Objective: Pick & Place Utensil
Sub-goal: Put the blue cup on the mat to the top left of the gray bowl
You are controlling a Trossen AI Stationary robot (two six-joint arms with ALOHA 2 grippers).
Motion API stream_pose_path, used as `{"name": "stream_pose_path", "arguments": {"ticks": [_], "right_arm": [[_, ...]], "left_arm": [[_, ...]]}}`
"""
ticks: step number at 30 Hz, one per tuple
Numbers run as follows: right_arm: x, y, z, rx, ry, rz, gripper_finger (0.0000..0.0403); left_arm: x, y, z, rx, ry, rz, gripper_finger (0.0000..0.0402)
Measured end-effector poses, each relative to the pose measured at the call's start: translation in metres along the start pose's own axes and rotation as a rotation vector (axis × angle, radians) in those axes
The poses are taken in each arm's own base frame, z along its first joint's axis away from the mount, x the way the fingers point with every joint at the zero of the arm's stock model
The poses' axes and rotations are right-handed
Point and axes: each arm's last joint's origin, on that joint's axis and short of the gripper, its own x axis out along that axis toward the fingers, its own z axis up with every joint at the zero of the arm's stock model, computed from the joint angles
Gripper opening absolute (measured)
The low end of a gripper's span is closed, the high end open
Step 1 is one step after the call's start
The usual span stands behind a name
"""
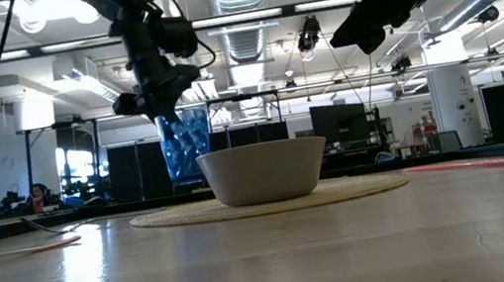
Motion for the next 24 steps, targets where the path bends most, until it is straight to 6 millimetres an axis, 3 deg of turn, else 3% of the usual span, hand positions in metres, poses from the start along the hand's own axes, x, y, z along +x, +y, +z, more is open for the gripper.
{"name": "stream_pose_path", "arguments": {"ticks": [9, 24], "right_arm": [[0.0, 0.0, 0.0, 0.001, 0.0, 0.0, 0.0082], [0.0, 0.0, 0.0, -0.001, -0.001, -0.001, 0.0059]], "left_arm": [[0.022, 0.001, -0.004, 0.021, -0.002, -0.068, 0.0004], [0.023, 0.006, -0.003, 0.02, -0.026, -0.001, 0.0008]]}}
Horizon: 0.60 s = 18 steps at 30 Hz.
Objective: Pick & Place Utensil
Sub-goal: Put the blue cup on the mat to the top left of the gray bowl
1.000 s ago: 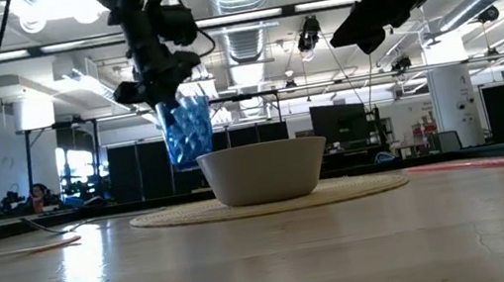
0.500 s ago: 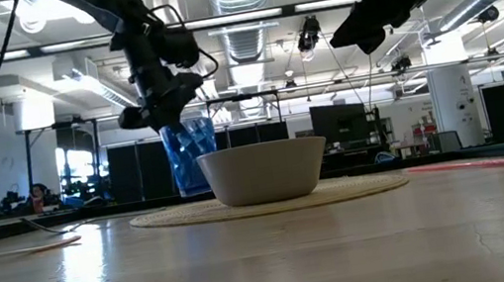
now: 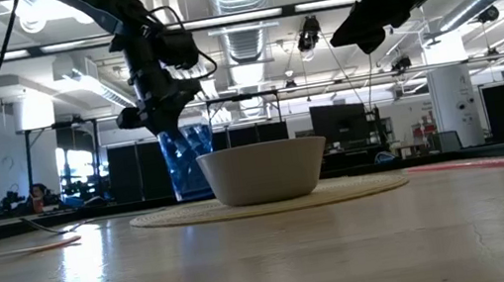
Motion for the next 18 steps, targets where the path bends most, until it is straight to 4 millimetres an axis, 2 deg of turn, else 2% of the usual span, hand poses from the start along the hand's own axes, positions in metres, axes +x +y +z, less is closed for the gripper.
{"name": "stream_pose_path", "arguments": {"ticks": [18], "right_arm": [[0.0, 0.0, -0.001, 0.003, 0.002, 0.0, 0.0082]], "left_arm": [[0.016, 0.005, -0.008, 0.019, 0.002, 0.021, 0.0005]]}}
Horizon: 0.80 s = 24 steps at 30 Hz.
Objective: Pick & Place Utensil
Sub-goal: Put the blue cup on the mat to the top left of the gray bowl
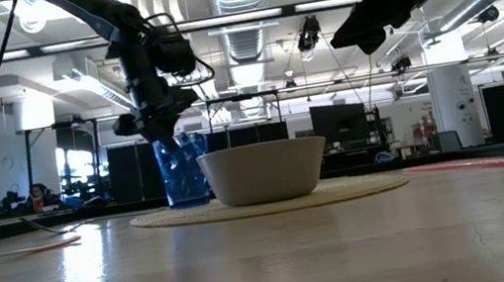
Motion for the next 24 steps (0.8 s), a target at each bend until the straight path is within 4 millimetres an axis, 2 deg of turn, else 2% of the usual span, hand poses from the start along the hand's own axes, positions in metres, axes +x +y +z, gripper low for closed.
{"name": "stream_pose_path", "arguments": {"ticks": [15, 24], "right_arm": [[0.0001, 0.0, -0.0003, -0.001, 0.001, 0.0, 0.0059], [0.0001, 0.0, -0.0005, 0.0, 0.001, 0.0, 0.0069]], "left_arm": [[0.0015, -0.0003, 0.0007, -0.031, -0.001, 0.001, 0.002], [0.0015, -0.0005, 0.0006, -0.014, -0.001, 0.001, 0.0072]]}}
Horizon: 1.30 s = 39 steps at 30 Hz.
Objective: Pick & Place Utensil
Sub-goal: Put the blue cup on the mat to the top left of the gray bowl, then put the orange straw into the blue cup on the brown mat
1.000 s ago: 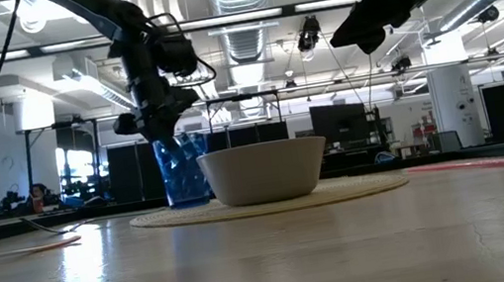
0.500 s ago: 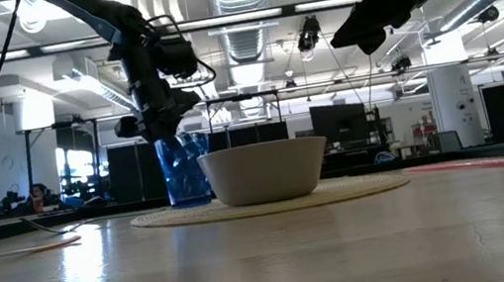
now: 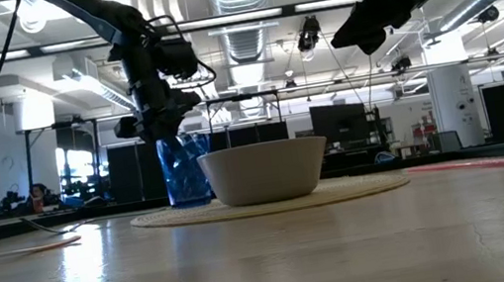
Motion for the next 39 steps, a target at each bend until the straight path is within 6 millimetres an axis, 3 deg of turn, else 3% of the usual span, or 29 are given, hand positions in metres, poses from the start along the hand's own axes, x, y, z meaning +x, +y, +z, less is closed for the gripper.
{"name": "stream_pose_path", "arguments": {"ticks": [11, 20, 29, 39], "right_arm": [[0.0, 0.0, -0.002, 0.002, 0.005, 0.0, 0.0082], [0.0, 0.0, -0.002, 0.002, 0.006, 0.0, 0.0065], [0.001, 0.0, -0.002, 0.046, 0.006, 0.0, 0.006], [0.0, 0.0, 0.0, 0.151, -0.002, 0.002, 0.0076]], "left_arm": [[-0.001, 0.0, 0.0, 0.002, 0.002, -0.014, 0.0146], [-0.015, 0.0, -0.002, 0.021, -0.038, -0.026, 0.0156], [-0.044, 0.001, -0.007, 0.023, -0.121, -0.054, 0.0156], [-0.096, 0.006, -0.025, 0.029, -0.279, -0.107, 0.0154]]}}
